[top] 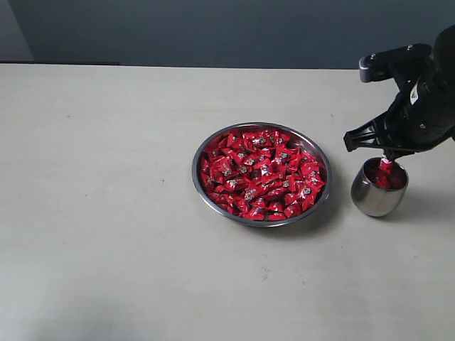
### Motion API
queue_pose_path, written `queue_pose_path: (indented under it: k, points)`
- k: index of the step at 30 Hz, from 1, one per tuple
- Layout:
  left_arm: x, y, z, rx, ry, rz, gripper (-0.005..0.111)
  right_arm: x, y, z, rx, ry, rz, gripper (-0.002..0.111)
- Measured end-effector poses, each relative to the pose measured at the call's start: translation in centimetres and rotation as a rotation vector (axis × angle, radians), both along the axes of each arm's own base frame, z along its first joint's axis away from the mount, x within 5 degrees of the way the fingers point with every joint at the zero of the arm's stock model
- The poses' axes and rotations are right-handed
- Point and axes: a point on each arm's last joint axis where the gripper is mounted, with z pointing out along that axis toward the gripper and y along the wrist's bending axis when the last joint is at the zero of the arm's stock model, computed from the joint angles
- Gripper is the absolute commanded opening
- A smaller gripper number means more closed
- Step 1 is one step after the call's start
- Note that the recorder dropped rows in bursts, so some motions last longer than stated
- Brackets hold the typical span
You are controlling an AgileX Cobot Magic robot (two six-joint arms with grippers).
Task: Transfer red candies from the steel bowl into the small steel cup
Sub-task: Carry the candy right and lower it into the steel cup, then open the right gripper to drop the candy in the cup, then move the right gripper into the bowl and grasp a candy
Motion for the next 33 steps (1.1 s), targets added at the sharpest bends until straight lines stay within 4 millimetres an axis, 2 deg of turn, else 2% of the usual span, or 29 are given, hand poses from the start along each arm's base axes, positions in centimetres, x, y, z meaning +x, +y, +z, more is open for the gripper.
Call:
queue_pose_path:
  k: [7,9,13,15,25,33]
  points:
    - [0.0,0.0,0.0,0.000,0.000,0.000,0.000,0.3,0.1,-0.9,-0.006,0.021,0.001,-0.001]
    - [0.0,0.0,0.0,0.000,0.000,0.000,0.000,0.3,0.2,-1.2,-0.009,0.029,0.001,0.006]
    - [0.0,0.0,0.0,0.000,0.000,0.000,0.000,0.3,0.2,-1.3,-0.012,0.034,0.001,0.030]
    - [0.0,0.0,0.0,0.000,0.000,0.000,0.000,0.3,0.2,-1.3,-0.013,0.036,0.000,0.036]
    - [0.0,0.0,0.0,0.000,0.000,0.000,0.000,0.2,0.2,-1.2,-0.006,0.041,-0.007,0.037]
    - [0.0,0.0,0.0,0.000,0.000,0.000,0.000,-0.1,1.1,1.9,0.128,-0.007,-0.017,0.037]
